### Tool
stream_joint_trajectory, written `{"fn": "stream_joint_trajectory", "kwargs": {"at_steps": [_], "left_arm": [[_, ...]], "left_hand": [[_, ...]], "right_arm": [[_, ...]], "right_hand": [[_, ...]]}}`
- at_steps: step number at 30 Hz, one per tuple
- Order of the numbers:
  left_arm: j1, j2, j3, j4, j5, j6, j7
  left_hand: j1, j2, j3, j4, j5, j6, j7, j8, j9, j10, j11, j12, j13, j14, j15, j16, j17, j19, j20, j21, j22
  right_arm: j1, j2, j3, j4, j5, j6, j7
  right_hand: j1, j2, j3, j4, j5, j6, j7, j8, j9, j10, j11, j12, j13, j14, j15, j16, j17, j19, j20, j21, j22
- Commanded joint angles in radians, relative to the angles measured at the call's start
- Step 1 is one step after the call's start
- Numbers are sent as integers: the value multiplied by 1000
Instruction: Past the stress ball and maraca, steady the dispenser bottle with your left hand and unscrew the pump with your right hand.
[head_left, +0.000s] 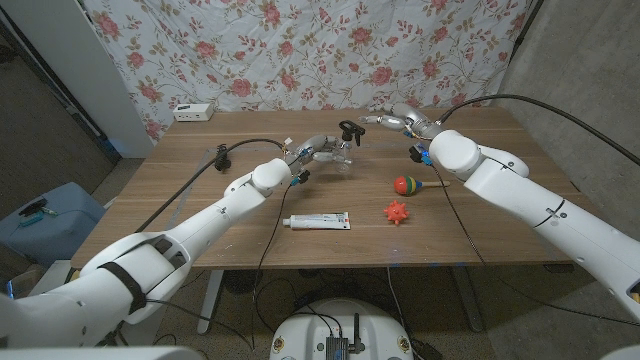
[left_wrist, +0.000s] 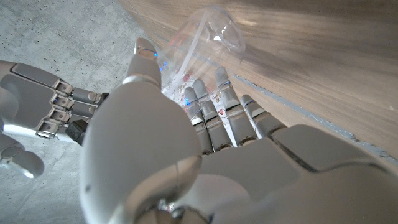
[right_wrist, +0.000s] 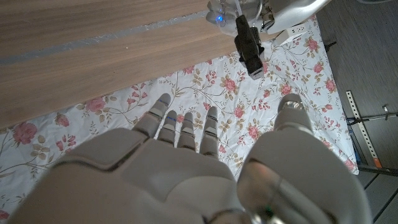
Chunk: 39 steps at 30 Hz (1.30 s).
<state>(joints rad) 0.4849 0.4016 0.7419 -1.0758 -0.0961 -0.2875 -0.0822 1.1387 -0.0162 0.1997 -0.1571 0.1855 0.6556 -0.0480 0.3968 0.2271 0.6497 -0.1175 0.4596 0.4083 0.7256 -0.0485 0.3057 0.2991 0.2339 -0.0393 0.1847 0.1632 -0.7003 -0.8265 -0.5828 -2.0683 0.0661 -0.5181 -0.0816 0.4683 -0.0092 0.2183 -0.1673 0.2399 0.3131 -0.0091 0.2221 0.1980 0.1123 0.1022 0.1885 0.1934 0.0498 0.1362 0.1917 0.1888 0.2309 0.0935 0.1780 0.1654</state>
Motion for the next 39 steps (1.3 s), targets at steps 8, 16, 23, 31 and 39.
{"fn": "stream_joint_trajectory", "kwargs": {"at_steps": [8, 16, 23, 31, 39], "left_arm": [[-19, -13, 13, 24, 6, 3, -12], [-27, -22, 18, 43, 5, -6, -18], [-34, -29, 21, 56, 5, -10, -20], [-40, -35, 24, 66, 5, -10, -22], [-47, -46, 31, 84, 3, -14, -31]], "left_hand": [[37, 95, 30, 17, 4, 53, 6, 13, 0, 21, -8, 7, 41, 42, -133, -3, 1, 8, -102, -3, 0], [36, 100, 34, 18, 5, 51, 4, 14, -1, 19, -8, 6, 44, 41, -132, -8, 0, 7, -100, -3, 0], [35, 101, 35, 17, 5, 53, 5, 16, -1, 22, -10, 8, 46, 43, -133, -9, 2, 6, -101, -3, 0], [35, 105, 38, 17, 6, 55, 6, 18, -2, 22, -10, 8, 48, 45, -133, -10, 4, 5, -100, -3, 0], [34, 107, 40, 16, 6, 56, 5, 21, -2, 29, -7, 11, 50, 50, -132, -10, 5, 5, -99, -3, 0]], "right_arm": [[97, 0, -101, -55, -124, -160, 61], [147, 7, -151, -53, -173, -212, 110], [189, 7, -200, -59, -232, -250, 149], [217, 15, -245, -64, -302, -286, 178], [221, 27, -257, -58, -339, -300, 188]], "right_hand": [[59, 8, 34, -9, -2, 54, -18, 24, 10, -23, 4, 1, 2, -2, 20, 2, 2, 3, 21, 8, 2], [101, 9, 53, -13, 0, 82, -45, 35, 14, -37, 0, 0, 3, -20, 12, -2, 2, -3, 25, 6, 2], [129, 7, 65, -15, -1, 102, -58, 43, 16, -42, -3, 1, 3, -24, 11, -2, 2, -4, 24, 7, 2], [157, 6, 78, -17, -2, 125, -66, 53, 18, -42, -5, 3, 3, -23, 10, 0, 2, -4, 24, 7, 2], [179, 5, 87, -17, -4, 139, -70, 59, 20, -39, -5, 5, 3, -20, 9, 3, 2, -3, 23, 8, 2]]}}
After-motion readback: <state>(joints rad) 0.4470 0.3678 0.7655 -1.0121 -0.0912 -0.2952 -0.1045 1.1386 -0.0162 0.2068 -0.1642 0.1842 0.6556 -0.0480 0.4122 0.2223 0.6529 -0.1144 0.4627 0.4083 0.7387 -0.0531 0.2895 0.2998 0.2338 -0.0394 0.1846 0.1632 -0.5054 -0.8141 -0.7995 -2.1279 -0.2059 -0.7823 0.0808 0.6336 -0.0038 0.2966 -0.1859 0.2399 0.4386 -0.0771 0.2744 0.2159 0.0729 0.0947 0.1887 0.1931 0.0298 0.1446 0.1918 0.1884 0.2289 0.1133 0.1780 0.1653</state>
